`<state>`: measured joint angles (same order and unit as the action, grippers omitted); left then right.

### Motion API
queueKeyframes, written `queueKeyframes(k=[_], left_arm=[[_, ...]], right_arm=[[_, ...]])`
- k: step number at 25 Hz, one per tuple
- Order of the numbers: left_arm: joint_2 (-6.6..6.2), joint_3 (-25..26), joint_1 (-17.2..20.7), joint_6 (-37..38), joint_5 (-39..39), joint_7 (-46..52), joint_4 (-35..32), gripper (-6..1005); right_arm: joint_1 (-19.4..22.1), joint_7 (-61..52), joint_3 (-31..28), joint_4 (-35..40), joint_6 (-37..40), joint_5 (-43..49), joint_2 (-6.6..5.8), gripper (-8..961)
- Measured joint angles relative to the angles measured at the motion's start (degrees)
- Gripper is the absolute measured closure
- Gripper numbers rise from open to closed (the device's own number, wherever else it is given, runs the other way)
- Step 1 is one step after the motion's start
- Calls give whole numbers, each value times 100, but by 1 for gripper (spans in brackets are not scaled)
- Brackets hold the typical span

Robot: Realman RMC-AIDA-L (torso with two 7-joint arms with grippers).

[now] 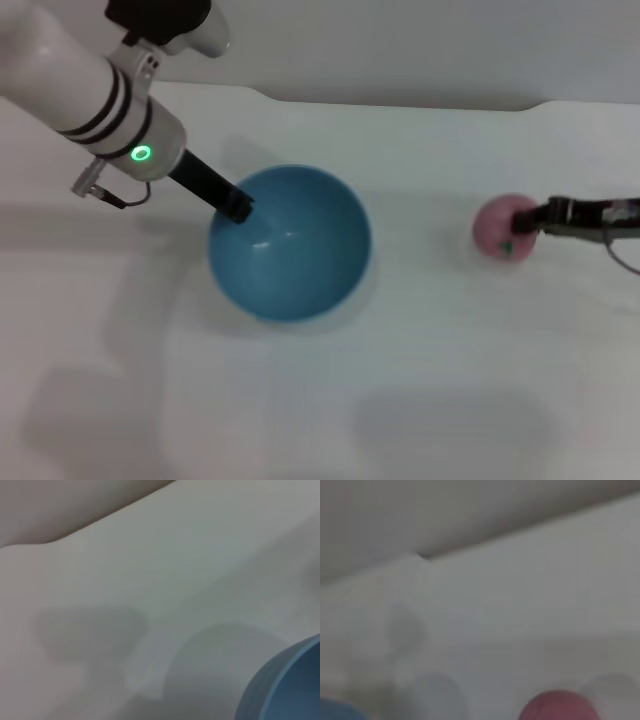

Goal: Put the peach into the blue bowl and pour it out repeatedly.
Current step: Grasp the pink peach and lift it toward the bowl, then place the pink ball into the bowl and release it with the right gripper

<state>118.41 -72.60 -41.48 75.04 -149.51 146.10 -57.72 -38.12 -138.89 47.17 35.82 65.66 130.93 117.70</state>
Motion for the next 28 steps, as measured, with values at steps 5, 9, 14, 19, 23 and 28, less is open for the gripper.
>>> queueKeyframes(k=[5, 9, 14, 19, 23, 28], left_arm=[[5, -274, -139, 272, 73, 60, 16, 1000], [24, -700, -291, 399, 51, 199, 114, 1000], [47, -1125, -347, 346, 51, 363, 135, 999], [51, -1160, -347, 317, 85, 396, 146, 999], [51, -1155, -351, 305, 97, 398, 147, 998], [51, -1151, -362, 215, 123, 379, 145, 1000]], right_arm=[[540, 605, -2, 765, 754, -1179, -6, 900], [621, 1026, 92, 1252, 1615, -1999, 47, 901], [338, 1258, 679, 1304, 2066, -2488, 60, 902], [53, 1394, 1466, 1163, 1921, -2452, 61, 903], [-77, 1562, 1898, 968, 1678, -2452, 88, 903], [-270, 1596, 2459, 685, 1563, -2453, 95, 885]])
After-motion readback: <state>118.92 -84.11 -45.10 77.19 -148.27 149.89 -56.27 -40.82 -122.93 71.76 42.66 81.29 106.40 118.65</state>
